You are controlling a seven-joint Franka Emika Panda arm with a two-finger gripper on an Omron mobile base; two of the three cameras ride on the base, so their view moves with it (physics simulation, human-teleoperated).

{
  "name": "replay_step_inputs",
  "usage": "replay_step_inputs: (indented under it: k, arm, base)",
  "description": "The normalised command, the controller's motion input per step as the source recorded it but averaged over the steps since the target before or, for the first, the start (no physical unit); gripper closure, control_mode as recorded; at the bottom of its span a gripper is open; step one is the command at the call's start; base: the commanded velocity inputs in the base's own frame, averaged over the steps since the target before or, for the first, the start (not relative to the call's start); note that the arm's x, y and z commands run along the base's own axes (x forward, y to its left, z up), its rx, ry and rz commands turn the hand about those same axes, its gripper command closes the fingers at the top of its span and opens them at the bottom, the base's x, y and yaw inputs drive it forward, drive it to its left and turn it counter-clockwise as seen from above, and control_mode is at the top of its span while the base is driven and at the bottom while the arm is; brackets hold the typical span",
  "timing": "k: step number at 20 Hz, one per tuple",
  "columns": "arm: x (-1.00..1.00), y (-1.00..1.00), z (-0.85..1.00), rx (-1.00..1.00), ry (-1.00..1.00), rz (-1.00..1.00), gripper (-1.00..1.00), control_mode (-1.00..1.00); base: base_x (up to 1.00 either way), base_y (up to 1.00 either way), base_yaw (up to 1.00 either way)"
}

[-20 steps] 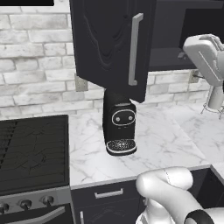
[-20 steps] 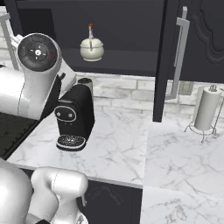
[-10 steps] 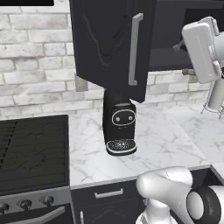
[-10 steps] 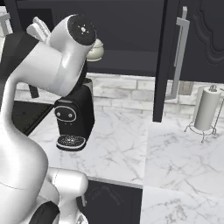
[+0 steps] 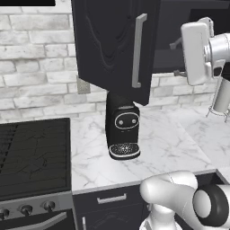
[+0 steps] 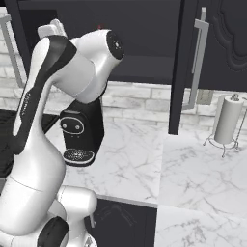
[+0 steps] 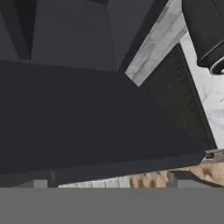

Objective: Open the cabinet, pick the kettle from the cabinet, and place it in the sink.

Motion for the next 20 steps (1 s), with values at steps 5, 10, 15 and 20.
replay_step_inputs:
  k: [5, 10, 15, 20]
  arm:
    - [0.21, 0.27, -0.14, 0.21, 0.00, 0.14, -1.00, -1.00]
    - [0.19, 0.29, -0.08, 0.19, 0.06, 0.14, -1.00, -1.00]
    - [0.00, 0.36, -0.02, 0.15, 0.09, 0.18, -1.00, -1.00]
    - [-0.26, 0.38, 0.00, 0.07, 0.08, 0.23, -1.00, -1.00]
  base:
    - [0.00, 0.00, 0.00]
    - [0.00, 0.00, 0.00]
    - [0.00, 0.00, 0.00]
    - [0.00, 0.00, 0.00]
